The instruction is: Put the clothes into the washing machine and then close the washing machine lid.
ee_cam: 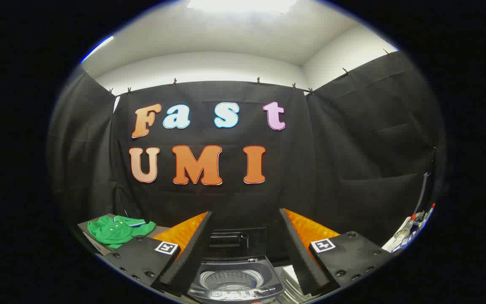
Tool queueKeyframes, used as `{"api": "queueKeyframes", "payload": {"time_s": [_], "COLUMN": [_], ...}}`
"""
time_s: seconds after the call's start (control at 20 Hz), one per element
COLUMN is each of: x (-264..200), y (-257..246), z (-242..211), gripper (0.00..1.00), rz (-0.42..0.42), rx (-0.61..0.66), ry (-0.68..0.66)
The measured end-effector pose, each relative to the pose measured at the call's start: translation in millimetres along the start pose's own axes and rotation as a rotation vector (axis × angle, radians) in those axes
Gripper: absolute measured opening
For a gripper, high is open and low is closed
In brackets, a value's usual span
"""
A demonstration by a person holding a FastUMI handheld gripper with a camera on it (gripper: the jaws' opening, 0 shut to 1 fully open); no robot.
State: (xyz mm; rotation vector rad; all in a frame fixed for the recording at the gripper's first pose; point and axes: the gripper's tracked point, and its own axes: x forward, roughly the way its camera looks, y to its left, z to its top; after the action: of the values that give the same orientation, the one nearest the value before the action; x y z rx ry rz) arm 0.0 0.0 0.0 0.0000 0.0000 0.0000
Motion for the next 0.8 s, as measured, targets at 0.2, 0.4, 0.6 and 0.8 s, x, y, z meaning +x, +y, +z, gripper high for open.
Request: {"api": "queueKeyframes", "payload": {"time_s": [0.2,0.4,0.6,0.8], "x": [0.7,0.9,0.2,1.6], "y": [-2.8,-7.3,-7.9,-6.7], "z": [-2.0,-2.9,-4.3,-6.1], "gripper": [0.98,0.98,0.98,0.98], "rz": [0.003,-0.003,-0.006,-0.004], "rx": [0.007,0.015,0.018,0.025], "ry": [0.004,0.004,0.003,0.003]}}
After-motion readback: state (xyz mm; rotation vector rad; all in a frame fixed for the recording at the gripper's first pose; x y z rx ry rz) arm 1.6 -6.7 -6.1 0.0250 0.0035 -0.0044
